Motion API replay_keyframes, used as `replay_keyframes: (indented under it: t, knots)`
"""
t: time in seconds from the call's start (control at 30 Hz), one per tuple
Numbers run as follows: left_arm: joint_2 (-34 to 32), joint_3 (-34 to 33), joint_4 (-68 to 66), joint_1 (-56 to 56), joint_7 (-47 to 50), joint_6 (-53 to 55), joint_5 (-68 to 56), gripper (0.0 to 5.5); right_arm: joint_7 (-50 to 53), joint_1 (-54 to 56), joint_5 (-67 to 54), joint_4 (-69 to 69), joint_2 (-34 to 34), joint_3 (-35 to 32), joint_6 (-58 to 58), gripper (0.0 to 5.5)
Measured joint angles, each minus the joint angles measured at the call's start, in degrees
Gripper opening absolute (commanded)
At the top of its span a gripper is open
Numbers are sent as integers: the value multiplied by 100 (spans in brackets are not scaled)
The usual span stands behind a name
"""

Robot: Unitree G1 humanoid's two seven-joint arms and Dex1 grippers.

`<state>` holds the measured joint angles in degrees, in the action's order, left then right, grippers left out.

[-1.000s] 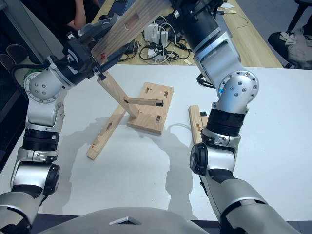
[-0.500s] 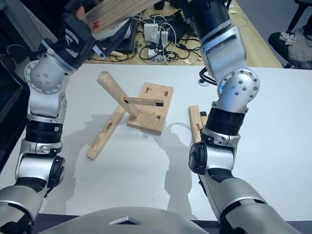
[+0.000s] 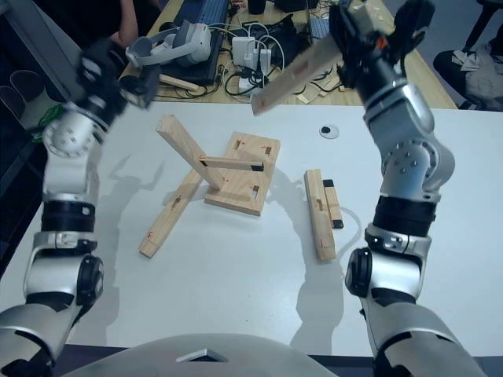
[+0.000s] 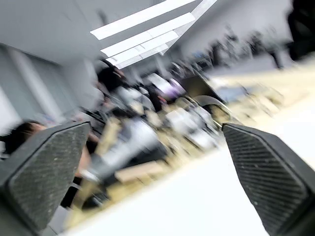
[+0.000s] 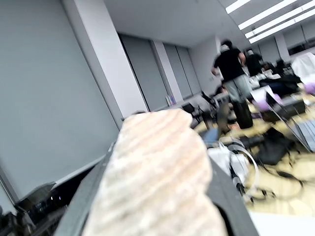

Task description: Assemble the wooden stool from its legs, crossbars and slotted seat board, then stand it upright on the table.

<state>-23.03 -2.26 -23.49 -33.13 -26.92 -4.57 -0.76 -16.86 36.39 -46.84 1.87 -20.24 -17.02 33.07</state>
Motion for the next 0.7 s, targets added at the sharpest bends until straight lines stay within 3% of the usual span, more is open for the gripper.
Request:
replay_keyframes:
  t: [0.27,0.7]
  knots:
    - [151,673,560,803,-522,497,10,493,272,-1194,-698,-459,127,-466,926,98]
    - [168,847,1731,1443,-1027,1639,-490,493,628,-1743,-911,-760,152,-561,1543,98]
